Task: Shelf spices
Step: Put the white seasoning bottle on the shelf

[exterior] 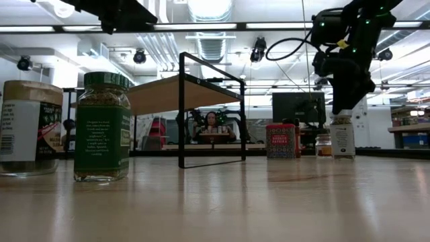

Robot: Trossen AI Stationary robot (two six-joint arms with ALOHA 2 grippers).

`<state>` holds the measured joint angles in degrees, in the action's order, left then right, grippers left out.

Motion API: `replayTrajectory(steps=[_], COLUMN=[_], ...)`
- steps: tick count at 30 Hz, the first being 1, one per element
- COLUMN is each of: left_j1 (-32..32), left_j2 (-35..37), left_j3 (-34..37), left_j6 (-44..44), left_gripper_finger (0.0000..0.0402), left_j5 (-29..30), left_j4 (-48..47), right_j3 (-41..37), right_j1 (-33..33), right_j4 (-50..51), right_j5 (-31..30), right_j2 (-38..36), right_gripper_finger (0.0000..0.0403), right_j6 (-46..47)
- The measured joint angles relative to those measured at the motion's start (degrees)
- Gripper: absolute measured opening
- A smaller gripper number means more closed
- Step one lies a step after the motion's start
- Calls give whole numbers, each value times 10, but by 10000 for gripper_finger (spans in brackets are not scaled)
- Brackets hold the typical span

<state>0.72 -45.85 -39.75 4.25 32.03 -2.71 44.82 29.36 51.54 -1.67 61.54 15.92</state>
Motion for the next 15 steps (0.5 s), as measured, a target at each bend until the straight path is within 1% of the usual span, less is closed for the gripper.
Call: replayTrajectory(steps=[5, 9, 15], left_j1=[0, 0, 0], left_j2=[0, -1, -1], left_j3=[0, 0, 0], left_j6=[-3, -9, -20], left_gripper_finger=[265, 261, 253], left_j5=[0, 0, -1], left_j4=[-4, -9, -17], right_j3=[2, 3, 3], right_j1=[0, 0, 0], right_j4=[1, 0, -6], right_j5=[4, 6, 27], right_j2=[32, 55, 67], right_gripper_finger=[202, 202, 202], right_j6=[-1, -1, 0])
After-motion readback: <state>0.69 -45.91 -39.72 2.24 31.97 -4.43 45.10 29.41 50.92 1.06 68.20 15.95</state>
